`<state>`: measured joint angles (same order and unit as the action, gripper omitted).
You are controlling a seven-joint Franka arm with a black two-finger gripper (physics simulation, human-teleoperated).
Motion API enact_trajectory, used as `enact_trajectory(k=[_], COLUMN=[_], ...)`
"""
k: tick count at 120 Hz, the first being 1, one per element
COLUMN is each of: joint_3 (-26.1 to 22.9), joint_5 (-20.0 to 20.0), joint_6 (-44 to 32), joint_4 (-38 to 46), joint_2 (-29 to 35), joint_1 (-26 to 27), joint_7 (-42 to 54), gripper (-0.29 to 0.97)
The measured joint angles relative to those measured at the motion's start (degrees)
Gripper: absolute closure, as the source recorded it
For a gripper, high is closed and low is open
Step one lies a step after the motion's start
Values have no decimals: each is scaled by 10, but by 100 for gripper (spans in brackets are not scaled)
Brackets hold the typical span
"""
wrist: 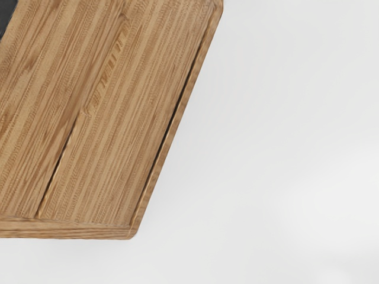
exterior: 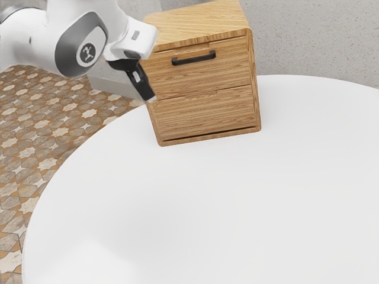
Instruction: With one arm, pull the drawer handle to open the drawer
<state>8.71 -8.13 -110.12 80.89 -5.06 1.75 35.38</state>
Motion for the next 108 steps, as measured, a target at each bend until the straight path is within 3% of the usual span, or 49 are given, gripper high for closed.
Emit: enact_trajectory(k=[16,42,58,73,108], joint_3=[-9,-30,-20,-7,-6], joint_5=[-54,-60,-66,-69,-55], joint_6=[-126,-229,-234,-213,-200], joint_4=[1,-2,-14,-95,-170], joint_2=[-15,-50,-52,-112,-196], joint_1=[-7,-3,-2,-6,-6], joint_7=[65,145,183,212,258], gripper=[0,0,0,0,0])
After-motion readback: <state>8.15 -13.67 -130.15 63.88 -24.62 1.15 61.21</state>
